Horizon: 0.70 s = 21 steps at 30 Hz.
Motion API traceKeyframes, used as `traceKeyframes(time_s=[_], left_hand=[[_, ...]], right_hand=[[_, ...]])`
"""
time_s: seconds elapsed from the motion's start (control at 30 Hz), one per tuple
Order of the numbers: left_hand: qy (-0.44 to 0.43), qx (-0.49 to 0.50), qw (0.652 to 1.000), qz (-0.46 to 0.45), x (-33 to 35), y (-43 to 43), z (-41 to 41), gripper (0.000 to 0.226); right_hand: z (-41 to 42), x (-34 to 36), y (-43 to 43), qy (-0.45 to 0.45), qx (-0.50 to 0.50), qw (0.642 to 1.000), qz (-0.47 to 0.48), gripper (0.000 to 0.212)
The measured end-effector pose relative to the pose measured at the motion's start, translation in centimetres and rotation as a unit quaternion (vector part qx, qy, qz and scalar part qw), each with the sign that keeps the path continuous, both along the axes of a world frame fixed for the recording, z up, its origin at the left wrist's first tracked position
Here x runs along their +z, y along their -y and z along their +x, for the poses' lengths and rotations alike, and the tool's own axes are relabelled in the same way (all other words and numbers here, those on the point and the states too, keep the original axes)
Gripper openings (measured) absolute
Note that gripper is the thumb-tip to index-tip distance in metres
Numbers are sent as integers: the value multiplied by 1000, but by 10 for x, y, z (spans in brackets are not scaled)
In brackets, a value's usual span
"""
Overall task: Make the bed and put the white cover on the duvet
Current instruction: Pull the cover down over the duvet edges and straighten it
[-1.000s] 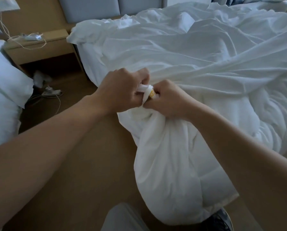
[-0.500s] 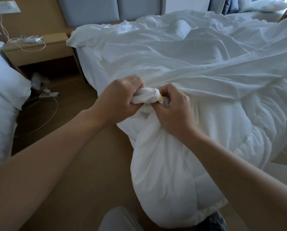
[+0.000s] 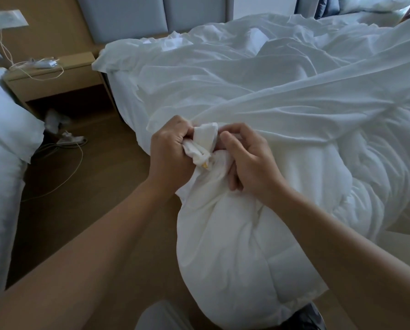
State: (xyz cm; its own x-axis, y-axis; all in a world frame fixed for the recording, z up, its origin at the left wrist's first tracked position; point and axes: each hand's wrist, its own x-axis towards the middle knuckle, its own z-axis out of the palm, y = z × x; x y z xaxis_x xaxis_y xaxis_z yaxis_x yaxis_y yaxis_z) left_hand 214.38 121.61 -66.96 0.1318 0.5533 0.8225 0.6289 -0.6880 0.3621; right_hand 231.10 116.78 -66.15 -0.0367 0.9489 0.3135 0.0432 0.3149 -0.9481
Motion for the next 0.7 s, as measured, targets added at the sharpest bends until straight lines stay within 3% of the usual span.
traceKeyframes(time_s=[0.1,0.17,0.2,0.27,0.33,0.37,0.4,0.53,0.63,0.7], left_hand=[[-56,-65,994,-72,7,8,-6,19],[-68,-68,986,-134,12,23,-13,28],[-35,-51,985,-162,13,32,-16,33],[144,7,965,-220,11,52,-13,37],[333,23,888,-317,9,66,-2,44],[376,3,852,-365,7,70,3,48],[374,-15,839,-395,6,74,9,47],[381,-20,851,-362,5,67,18,22],[398,-45,849,-344,-1,57,12,12],[385,-69,853,-345,-8,53,9,12]], right_hand=[[2,4,-4,-11,21,1000,-14,9],[0,2,-7,-10,12,1000,-9,8],[-1,0,-9,-3,1,1000,-3,8],[-5,-4,-12,18,-19,1000,8,11],[-9,-7,-12,40,-34,998,28,11],[-12,-8,-11,51,-43,997,38,11],[-13,-9,-10,67,-54,995,46,10],[-19,-14,-1,128,-94,984,84,6],[-29,-29,26,238,-153,943,175,12],[-39,-50,57,287,-136,918,237,18]])
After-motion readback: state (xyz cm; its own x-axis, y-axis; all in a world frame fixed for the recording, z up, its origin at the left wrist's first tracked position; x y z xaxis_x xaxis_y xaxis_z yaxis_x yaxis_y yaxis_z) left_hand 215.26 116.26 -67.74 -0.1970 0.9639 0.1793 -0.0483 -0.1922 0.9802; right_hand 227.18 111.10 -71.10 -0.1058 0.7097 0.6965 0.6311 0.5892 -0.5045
